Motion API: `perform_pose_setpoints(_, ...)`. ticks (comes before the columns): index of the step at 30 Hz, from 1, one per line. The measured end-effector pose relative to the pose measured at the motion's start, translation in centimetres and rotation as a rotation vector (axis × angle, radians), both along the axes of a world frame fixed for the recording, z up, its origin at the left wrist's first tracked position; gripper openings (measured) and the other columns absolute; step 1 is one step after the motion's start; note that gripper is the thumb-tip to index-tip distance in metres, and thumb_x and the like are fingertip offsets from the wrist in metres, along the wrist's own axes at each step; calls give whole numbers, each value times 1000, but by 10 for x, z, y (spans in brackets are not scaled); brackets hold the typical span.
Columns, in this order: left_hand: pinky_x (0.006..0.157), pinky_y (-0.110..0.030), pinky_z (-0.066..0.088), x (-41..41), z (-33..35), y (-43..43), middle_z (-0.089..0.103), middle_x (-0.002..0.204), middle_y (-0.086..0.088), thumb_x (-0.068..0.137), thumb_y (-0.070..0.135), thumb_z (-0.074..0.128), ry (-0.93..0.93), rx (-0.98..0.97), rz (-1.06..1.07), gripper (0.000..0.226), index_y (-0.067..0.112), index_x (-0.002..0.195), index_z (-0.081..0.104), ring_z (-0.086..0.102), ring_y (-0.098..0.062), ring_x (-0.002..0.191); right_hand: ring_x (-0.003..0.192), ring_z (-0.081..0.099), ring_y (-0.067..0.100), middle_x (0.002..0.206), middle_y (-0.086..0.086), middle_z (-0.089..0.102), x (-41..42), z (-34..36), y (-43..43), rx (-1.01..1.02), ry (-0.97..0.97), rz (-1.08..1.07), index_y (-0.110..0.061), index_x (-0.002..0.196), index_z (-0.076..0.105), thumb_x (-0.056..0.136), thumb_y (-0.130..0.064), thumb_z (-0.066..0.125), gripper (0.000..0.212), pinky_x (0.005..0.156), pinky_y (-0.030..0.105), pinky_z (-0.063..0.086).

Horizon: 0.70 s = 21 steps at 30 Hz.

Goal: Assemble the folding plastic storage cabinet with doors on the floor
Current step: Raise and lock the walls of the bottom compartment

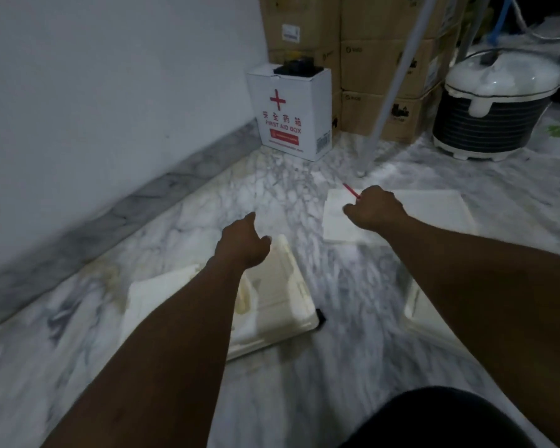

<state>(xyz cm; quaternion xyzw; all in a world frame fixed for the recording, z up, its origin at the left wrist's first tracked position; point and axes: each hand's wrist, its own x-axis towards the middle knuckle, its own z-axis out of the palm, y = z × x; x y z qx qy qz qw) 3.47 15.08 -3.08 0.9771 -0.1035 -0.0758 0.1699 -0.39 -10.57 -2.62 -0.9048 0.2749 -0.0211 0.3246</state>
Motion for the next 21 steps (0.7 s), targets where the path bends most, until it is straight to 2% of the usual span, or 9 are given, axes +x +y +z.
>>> perform_pose_setpoints(3,114,-45,34,-15,3,68,36,157,-10,92,44,57,-5,24,103,76,16,155,25,33,-31,144,110,62,36,120,14,64,-2,1,72,29,-3,100,-11,114,60,81,-44,61,46,83,31,46)
perform_pose_setpoints(5,113,-45,35,-24,-3,107,38,156,-10,90,46,57,6,25,163,76,16,154,28,35,-32,143,110,62,35,119,13,64,-7,-4,112,53,9,158,-10,115,61,82,-43,62,46,85,31,47)
perform_pose_setpoints(7,110,-46,38,-32,-11,135,41,153,-11,88,47,57,31,25,217,75,16,152,31,39,-32,140,111,62,35,118,12,64,-12,-16,145,60,25,200,-11,112,61,82,-41,63,43,86,32,47)
perform_pose_setpoints(10,107,-45,41,-46,-28,167,48,147,-12,86,49,57,81,-2,272,73,16,148,39,45,-32,134,105,63,33,109,9,67,-15,-35,187,44,54,277,-16,100,61,80,-42,63,33,79,32,47)
perform_pose_setpoints(13,108,-44,41,-58,-47,181,50,144,-10,85,55,58,118,-28,294,71,17,143,44,47,-30,133,101,64,31,105,6,67,-20,-51,212,5,82,294,-17,97,60,81,-42,63,29,75,31,45)
perform_pose_setpoints(17,101,-44,44,-70,-58,179,52,136,-7,78,67,61,90,43,294,71,21,132,54,46,-31,128,95,64,31,98,5,63,-27,-64,229,-49,75,252,-17,101,61,81,-41,68,32,72,30,41)
perform_pose_setpoints(21,94,-48,44,-76,-58,165,47,129,-6,73,75,59,50,142,332,74,22,124,56,42,-31,123,92,65,33,100,7,67,-24,-71,237,-48,57,204,-18,99,63,82,-33,66,23,75,32,48)
